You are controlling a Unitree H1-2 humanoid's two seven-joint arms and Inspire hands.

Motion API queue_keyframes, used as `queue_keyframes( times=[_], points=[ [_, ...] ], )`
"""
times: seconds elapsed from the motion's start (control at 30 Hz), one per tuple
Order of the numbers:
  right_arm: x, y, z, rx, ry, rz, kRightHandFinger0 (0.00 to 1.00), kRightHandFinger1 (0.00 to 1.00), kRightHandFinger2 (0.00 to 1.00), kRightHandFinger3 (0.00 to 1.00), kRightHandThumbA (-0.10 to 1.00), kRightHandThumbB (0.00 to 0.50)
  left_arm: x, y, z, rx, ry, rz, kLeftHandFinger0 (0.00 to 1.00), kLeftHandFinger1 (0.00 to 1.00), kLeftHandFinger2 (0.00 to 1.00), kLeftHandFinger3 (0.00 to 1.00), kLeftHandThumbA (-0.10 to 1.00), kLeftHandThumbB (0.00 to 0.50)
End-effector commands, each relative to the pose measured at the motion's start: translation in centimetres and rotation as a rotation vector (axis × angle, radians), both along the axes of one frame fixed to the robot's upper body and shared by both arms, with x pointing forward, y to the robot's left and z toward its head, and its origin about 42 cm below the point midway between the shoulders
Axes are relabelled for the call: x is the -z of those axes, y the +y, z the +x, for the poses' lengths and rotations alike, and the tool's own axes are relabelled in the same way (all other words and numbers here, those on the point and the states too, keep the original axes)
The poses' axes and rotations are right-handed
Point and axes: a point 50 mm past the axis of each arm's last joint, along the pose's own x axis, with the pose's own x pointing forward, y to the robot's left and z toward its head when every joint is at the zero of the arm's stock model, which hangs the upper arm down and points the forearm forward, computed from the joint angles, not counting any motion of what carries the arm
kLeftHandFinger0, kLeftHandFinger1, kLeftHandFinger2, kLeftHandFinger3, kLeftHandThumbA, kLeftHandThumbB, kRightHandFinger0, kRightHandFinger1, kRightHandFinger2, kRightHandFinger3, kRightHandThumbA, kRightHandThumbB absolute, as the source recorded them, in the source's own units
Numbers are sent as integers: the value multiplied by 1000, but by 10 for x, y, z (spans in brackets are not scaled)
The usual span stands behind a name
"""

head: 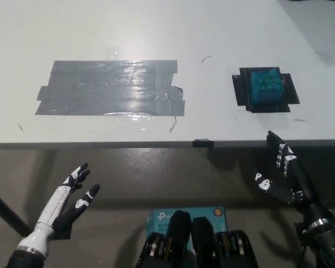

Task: A rubick's cube is kept in the black marked spot on the table and the robot uses its right arm to pick it up and hands it to a person

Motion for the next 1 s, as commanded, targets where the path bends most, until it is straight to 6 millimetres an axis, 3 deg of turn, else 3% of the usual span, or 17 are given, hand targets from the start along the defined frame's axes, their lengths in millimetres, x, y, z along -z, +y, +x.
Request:
queue_keyframes(
  times=[0.0, 0.1, 0.17, 0.2, 0.4, 0.47, 0.57, 0.97],
  points=[
    [-17, 3, -12, 112, -207, 2, 1000, 1000, 1000, 1000, 766, 326, -6, 1, -3, 18, -43, 8, 1000, 1000, 1000, 1000, 828, 94],
    [-42, 5, -19, 189, -328, -10, 1000, 1000, 1000, 1000, 783, 335, -5, 2, -3, 16, -42, -5, 1000, 1000, 1000, 1000, 808, 97],
    [-79, 5, -22, 237, -437, 11, 1000, 1000, 1000, 1000, 824, 352, -5, 2, -3, 19, -48, 3, 1000, 1000, 1000, 1000, 809, 96],
    [-88, 5, -22, 251, -456, 15, 1000, 1000, 1000, 1000, 842, 347, -5, 2, -3, 19, -48, 4, 1000, 1000, 1000, 1000, 811, 96],
    [-132, 2, -1, 365, -497, -15, 1000, 1000, 1000, 1000, 892, 367, -4, 1, -6, 17, -43, 1, 1000, 1000, 1000, 1000, 807, 93],
    [-137, 2, 5, 367, -499, -9, 1000, 1000, 1000, 1000, 875, 349, -4, 1, -6, 18, -42, 0, 1000, 1000, 1000, 1000, 805, 93],
    [-149, 0, 33, 392, -486, -54, 1000, 1000, 1000, 1000, 871, 339, -5, 1, -5, 18, -46, 8, 1000, 1000, 1000, 1000, 815, 104],
    [-159, 12, 105, 418, -377, -64, 1000, 1000, 1000, 1000, 866, 409, -7, 1, -2, 21, -53, 6, 1000, 1000, 1000, 1000, 846, 112]
  ],
)
